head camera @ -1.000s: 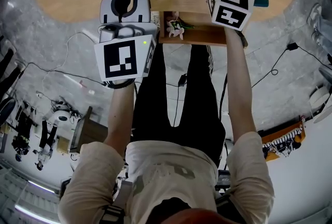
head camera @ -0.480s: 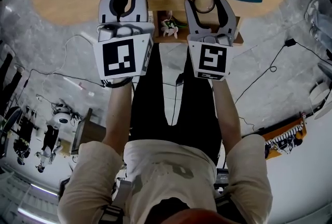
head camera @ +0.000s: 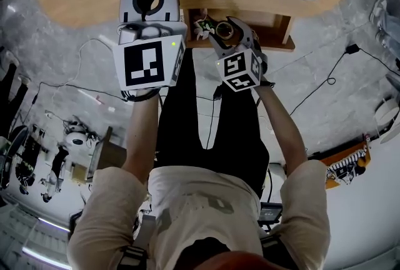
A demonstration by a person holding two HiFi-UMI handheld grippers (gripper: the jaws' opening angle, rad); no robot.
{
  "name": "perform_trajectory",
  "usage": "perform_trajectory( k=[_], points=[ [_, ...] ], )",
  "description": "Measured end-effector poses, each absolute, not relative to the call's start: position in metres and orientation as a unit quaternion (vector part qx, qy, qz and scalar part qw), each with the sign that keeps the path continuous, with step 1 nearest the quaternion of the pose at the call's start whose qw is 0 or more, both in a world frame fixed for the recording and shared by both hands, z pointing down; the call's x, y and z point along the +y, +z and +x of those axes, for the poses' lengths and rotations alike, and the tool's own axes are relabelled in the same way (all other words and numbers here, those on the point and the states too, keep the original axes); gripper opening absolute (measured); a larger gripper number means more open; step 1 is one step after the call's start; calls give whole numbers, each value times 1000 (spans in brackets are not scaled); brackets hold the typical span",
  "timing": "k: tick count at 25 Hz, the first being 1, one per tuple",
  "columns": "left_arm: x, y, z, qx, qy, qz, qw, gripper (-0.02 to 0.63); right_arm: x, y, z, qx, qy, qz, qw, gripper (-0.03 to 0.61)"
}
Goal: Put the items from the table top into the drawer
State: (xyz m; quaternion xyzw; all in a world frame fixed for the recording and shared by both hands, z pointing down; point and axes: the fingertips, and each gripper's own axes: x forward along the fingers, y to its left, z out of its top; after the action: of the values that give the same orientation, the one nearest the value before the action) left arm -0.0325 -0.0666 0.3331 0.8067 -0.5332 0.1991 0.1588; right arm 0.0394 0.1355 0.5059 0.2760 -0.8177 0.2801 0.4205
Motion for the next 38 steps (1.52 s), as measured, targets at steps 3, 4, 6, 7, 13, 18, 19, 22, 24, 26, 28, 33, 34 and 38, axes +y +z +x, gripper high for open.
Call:
perform_trajectory(
  k=[3, 4, 6, 7, 13, 18, 19, 22, 24, 26, 28, 33, 34, 38],
  points=[
    [-65, 340, -34, -532, 204, 806, 160, 6, 145, 555, 50, -785, 331, 274, 446, 280],
    [-64, 342, -36, -533, 207, 804, 162, 6, 144, 567, 52, -776, 340, 280, 451, 281],
    [-62, 343, -37, -536, 208, 802, 164, 6, 137, 584, 57, -765, 338, 297, 460, 281],
    [-62, 342, -36, -536, 207, 802, 164, 6, 131, 588, 58, -762, 334, 306, 462, 281],
    [-59, 343, -36, -533, 210, 803, 163, 6, 113, 591, 48, -767, 305, 336, 454, 281],
    [-61, 342, -38, -536, 205, 802, 163, 6, 105, 593, 42, -777, 291, 328, 451, 281],
    [-61, 342, -38, -536, 205, 802, 163, 6, 107, 595, 40, -778, 293, 320, 454, 281],
    [-59, 342, -41, -538, 206, 801, 164, 6, 115, 601, 37, -774, 308, 302, 463, 281],
    [-59, 342, -43, -539, 207, 800, 164, 6, 116, 601, 36, -773, 315, 302, 461, 282],
    [-59, 342, -45, -539, 207, 800, 164, 6, 116, 601, 36, -773, 317, 305, 458, 288],
    [-59, 342, -46, -540, 208, 799, 163, 6, 117, 599, 36, -773, 316, 306, 457, 299],
    [-60, 342, -43, -540, 204, 800, 164, 6, 112, 579, 37, -782, 316, 314, 435, 301],
    [-60, 342, -42, -541, 203, 800, 164, 6, 110, 571, 35, -786, 320, 316, 425, 301],
    [-62, 338, -39, -544, 199, 798, 165, 6, 111, 531, 10, -802, 373, 281, 372, 300]
  ],
)
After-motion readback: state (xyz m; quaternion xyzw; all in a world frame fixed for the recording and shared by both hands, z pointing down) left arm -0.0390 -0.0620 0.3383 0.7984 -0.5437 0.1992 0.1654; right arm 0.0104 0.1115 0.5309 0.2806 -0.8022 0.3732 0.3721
